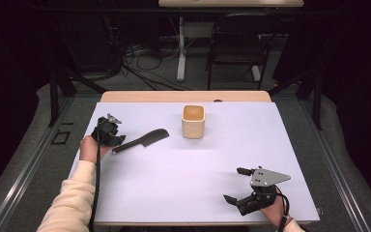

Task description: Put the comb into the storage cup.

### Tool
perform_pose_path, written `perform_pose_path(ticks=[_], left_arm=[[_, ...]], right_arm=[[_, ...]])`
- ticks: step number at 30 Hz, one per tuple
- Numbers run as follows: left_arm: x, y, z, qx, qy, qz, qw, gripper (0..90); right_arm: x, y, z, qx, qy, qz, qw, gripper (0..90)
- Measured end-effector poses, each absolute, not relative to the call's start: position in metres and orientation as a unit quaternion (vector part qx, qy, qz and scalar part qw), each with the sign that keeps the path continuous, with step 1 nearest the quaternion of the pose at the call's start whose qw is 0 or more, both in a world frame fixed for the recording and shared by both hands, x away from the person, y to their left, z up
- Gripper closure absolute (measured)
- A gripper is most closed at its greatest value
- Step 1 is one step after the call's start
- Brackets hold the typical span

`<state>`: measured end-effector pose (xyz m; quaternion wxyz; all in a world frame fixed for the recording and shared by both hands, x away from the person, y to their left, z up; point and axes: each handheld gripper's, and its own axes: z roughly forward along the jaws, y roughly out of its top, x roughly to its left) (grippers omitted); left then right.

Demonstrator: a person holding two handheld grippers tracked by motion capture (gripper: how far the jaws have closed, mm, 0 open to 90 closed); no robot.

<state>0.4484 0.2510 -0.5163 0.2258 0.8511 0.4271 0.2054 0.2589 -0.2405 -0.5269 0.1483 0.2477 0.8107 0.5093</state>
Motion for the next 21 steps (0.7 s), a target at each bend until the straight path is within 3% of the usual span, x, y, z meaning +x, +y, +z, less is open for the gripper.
perform_pose_path(ticks=[9,21], left_arm=[[0.452,0.245,-0.513,0.864,0.406,0.179,0.238,21.7],[0.45,0.237,-0.502,0.883,0.37,0.181,0.224,0.3]], right_arm=[[0.26,-0.24,-0.528,0.251,0.811,0.508,0.148,0.0],[0.261,-0.24,-0.528,0.253,0.81,0.507,0.149,0.0]])
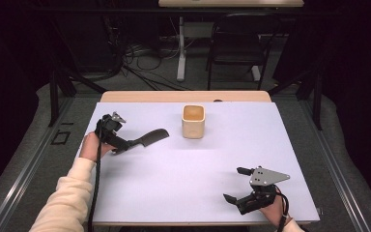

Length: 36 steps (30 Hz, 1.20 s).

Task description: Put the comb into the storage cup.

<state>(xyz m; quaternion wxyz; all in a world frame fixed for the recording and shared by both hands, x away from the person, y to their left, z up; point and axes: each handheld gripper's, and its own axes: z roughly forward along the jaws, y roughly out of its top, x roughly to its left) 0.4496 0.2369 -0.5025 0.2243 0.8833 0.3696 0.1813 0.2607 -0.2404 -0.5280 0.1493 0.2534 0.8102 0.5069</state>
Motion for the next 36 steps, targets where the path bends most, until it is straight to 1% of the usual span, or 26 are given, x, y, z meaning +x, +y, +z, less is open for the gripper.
perform_pose_path(ticks=[6,15,20,27,36], left_arm=[[0.452,0.23,-0.499,0.888,0.356,0.172,0.233,0.1],[0.455,0.221,-0.502,0.904,0.33,0.169,0.211,0.0],[0.454,0.216,-0.501,0.918,0.302,0.165,0.198,0.0],[0.454,0.21,-0.502,0.925,0.29,0.159,0.186,0.0],[0.458,0.204,-0.506,0.934,0.286,0.148,0.155,0.2]], right_arm=[[0.261,-0.24,-0.529,0.255,0.811,0.506,0.147,0.0],[0.261,-0.24,-0.528,0.253,0.81,0.51,0.145,0.0],[0.261,-0.239,-0.529,0.255,0.809,0.51,0.144,0.0],[0.262,-0.239,-0.529,0.255,0.808,0.511,0.144,0.0],[0.263,-0.239,-0.529,0.255,0.811,0.509,0.139,0.0]])
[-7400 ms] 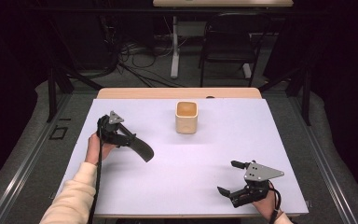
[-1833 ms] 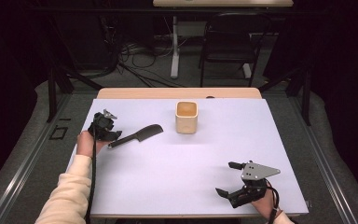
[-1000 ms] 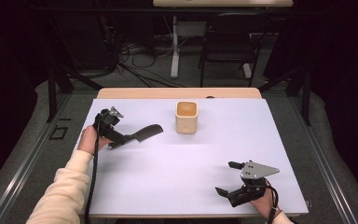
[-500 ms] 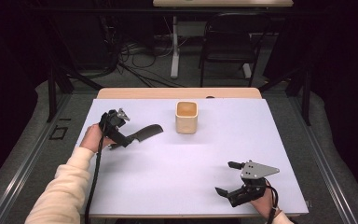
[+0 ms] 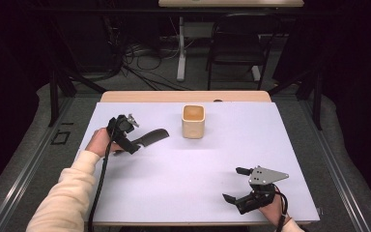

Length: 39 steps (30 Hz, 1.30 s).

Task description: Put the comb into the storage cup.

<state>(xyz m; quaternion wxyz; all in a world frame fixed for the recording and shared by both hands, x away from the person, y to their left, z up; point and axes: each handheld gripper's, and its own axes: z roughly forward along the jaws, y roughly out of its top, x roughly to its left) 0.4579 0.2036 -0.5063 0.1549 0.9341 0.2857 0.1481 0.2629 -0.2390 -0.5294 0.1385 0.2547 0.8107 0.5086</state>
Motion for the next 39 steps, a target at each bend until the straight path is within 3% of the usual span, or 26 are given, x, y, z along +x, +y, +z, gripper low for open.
perform_pose_path(ticks=[4,7,12,15,19,32,39], left_arm=[[0.46,0.202,-0.51,0.934,0.285,0.155,0.149,5.5],[0.461,0.2,-0.512,0.936,0.279,0.16,0.144,17.0],[0.463,0.195,-0.516,0.943,0.266,0.156,0.125,27.2],[0.466,0.193,-0.519,0.946,0.266,0.146,0.117,42.8],[0.47,0.192,-0.519,0.951,0.26,0.132,0.103,54.7],[0.48,0.185,-0.526,0.964,0.235,0.109,0.067,69.5],[0.483,0.182,-0.526,0.969,0.219,0.105,0.052,71.0]], right_arm=[[0.263,-0.238,-0.529,0.253,0.812,0.507,0.14,0.0],[0.262,-0.238,-0.529,0.253,0.811,0.509,0.14,0.0],[0.263,-0.238,-0.529,0.252,0.811,0.509,0.139,0.0],[0.263,-0.238,-0.529,0.253,0.812,0.508,0.138,0.0],[0.263,-0.238,-0.53,0.253,0.812,0.508,0.138,0.0],[0.262,-0.238,-0.53,0.253,0.814,0.504,0.138,0.0],[0.263,-0.237,-0.53,0.251,0.815,0.504,0.135,0.0]])
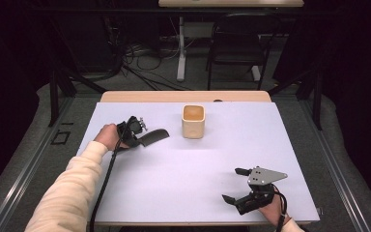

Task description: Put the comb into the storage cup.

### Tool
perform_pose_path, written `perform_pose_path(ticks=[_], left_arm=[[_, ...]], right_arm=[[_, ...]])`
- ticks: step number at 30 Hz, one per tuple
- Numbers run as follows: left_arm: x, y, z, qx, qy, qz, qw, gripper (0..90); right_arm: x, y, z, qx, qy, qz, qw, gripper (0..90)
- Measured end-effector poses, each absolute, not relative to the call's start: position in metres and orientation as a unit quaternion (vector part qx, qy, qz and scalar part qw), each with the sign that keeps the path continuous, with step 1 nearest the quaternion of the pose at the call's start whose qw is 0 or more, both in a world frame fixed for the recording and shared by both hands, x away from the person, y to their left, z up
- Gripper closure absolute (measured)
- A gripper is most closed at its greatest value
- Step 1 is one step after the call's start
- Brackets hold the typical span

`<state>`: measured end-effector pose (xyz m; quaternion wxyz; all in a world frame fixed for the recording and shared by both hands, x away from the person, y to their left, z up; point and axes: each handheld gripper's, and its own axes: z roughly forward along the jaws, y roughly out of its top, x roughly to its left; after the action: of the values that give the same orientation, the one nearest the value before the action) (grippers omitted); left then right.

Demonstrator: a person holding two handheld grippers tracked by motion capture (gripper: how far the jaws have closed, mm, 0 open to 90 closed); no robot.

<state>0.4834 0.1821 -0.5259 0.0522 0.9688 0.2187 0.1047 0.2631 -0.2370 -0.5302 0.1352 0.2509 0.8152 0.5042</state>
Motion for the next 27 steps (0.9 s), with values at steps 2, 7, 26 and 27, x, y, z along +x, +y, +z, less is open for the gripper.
perform_pose_path(ticks=[2,7,26,27], left_arm=[[0.484,0.18,-0.526,0.97,0.216,0.101,0.045,71.0],[0.485,0.176,-0.525,0.973,0.204,0.104,0.028,72.2],[0.473,0.187,-0.504,0.956,0.254,0.101,0.109,72.4],[0.472,0.187,-0.503,0.954,0.258,0.101,0.115,72.4]], right_arm=[[0.263,-0.237,-0.53,0.251,0.815,0.504,0.135,0.0],[0.263,-0.237,-0.53,0.252,0.815,0.504,0.135,0.0],[0.263,-0.237,-0.531,0.252,0.815,0.503,0.137,0.0],[0.263,-0.237,-0.531,0.252,0.815,0.503,0.137,0.0]])
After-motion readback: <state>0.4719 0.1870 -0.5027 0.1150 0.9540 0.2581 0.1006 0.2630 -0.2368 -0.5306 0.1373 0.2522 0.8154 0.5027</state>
